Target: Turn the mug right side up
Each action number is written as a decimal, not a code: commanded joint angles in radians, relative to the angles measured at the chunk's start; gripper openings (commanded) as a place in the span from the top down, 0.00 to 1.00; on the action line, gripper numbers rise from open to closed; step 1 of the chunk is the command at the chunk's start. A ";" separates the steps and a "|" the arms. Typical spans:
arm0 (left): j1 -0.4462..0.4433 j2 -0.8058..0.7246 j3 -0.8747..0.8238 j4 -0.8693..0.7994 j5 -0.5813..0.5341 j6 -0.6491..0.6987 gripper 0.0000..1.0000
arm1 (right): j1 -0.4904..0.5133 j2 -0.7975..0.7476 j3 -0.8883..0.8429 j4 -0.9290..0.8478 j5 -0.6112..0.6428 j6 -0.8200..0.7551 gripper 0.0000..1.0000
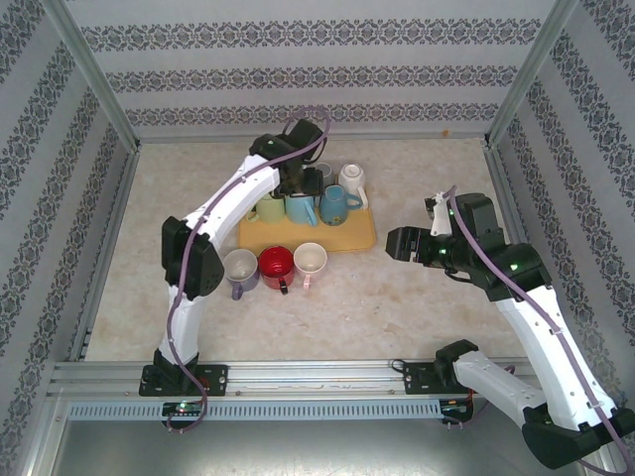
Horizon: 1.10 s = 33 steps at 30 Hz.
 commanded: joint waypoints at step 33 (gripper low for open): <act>0.076 0.298 0.284 -0.049 0.026 -0.307 0.18 | 0.005 -0.120 -0.161 0.017 0.005 0.083 0.21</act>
